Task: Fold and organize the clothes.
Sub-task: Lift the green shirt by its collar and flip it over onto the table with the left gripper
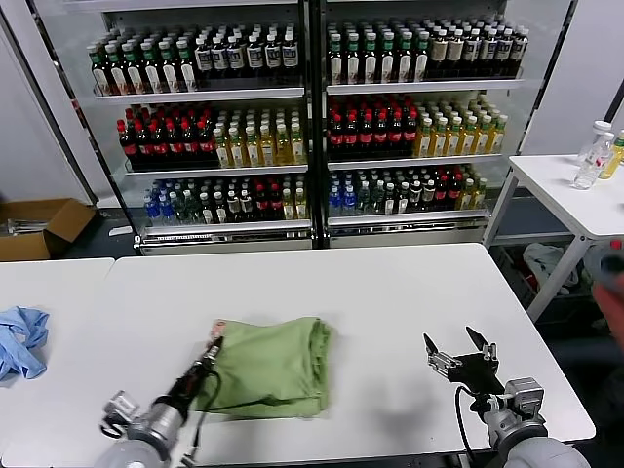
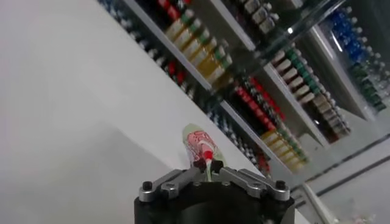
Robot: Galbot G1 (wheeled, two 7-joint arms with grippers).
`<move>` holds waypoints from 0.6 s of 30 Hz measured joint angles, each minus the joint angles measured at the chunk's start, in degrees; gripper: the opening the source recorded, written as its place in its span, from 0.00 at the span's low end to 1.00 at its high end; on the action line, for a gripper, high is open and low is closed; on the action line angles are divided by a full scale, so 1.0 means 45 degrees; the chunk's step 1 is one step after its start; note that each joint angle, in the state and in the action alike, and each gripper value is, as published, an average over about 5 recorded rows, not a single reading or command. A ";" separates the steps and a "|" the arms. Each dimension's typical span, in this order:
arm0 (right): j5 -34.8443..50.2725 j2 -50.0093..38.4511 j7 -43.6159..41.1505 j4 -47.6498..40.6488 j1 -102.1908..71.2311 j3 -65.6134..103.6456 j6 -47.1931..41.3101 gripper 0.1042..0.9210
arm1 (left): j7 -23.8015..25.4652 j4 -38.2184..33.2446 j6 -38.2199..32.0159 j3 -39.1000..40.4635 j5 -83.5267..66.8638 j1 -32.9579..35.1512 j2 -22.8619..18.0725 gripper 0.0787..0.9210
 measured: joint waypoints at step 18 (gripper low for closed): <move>0.0057 0.0069 -0.0055 0.0543 0.0091 -0.0114 0.0083 0.88 | -0.0159 -0.1936 0.1397 -0.1529 0.1513 -0.0728 0.2788 0.02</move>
